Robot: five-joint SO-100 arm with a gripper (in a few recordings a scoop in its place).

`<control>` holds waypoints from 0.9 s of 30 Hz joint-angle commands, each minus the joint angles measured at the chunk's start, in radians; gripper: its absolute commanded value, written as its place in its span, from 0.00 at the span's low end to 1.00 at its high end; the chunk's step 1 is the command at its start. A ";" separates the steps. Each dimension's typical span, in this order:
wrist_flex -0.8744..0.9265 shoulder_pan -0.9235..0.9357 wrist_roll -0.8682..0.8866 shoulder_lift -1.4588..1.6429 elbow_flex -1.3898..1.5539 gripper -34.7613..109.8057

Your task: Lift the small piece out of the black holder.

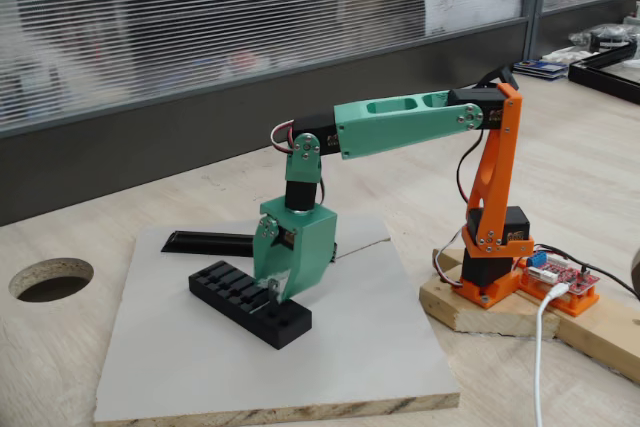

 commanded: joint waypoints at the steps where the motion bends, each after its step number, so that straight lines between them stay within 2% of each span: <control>1: -0.008 -0.009 0.017 0.009 -0.005 0.45; 27: -0.009 -0.021 0.020 0.029 -0.009 0.45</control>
